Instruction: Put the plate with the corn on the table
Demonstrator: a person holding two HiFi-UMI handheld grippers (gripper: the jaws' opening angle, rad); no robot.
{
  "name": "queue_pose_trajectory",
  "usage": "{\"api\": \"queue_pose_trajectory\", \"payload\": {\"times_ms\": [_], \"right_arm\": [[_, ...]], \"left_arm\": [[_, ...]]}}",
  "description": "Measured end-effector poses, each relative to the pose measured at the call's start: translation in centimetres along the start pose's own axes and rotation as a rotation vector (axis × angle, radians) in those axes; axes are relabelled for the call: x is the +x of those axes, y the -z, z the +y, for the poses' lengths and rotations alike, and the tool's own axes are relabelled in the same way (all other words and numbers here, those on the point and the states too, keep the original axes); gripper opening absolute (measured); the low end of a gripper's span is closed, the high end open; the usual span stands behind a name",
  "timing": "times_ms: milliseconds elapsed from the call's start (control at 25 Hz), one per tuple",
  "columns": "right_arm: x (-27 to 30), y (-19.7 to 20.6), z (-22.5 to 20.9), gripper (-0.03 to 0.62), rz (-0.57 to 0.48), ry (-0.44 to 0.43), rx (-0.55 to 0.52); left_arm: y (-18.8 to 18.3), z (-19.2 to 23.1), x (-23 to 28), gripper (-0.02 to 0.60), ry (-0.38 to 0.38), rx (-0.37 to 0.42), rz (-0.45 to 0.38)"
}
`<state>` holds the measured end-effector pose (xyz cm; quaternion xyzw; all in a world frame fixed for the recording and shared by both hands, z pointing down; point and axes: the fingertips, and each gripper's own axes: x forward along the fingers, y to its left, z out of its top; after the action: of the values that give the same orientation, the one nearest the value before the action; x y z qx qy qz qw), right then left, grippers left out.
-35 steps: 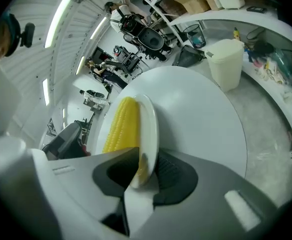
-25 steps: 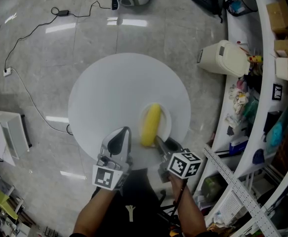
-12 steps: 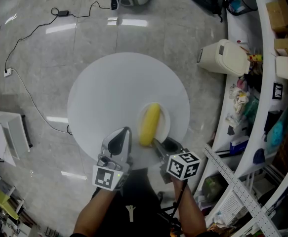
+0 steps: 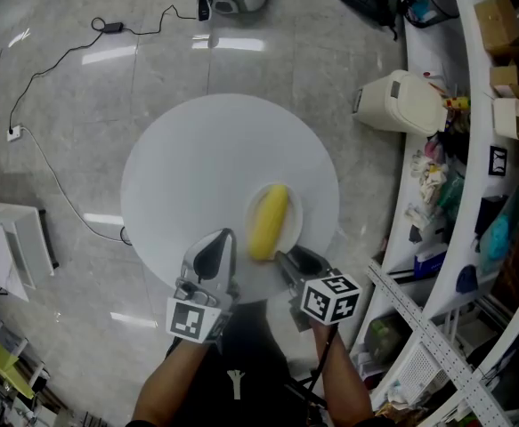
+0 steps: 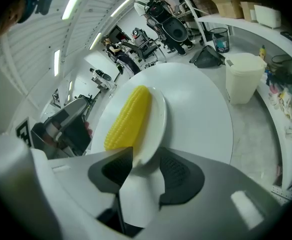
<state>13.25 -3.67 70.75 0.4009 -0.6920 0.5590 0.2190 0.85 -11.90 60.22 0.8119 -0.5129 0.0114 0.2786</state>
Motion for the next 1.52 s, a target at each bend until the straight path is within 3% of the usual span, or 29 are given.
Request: {"api": "queue_pose_trajectory", "payload": {"times_ms": [520,920,1080,1520], "right_arm": [[-2.3,0.1,0.7,0.176,-0.079,0.015,0.053],[-4.9,0.0,3.7,0.087,-0.18,0.041,0.037],[-6.3,0.5,5.1,0.018,-0.201,0.066,0.017],[-10.1,0.6,10.5,0.011,-0.305,0.067,-0.002]], "left_arm": [[-0.7,-1.3,-1.8,0.002,0.034,0.021,-0.001],[-1.5,-1.9,-5.4,0.002,0.061,0.043,0.017],[-2.2,-2.5,-7.4,0.002,0.08,0.055,0.013],[-5.2,-5.5,-12.6,0.002,0.156,0.091,-0.002]]}}
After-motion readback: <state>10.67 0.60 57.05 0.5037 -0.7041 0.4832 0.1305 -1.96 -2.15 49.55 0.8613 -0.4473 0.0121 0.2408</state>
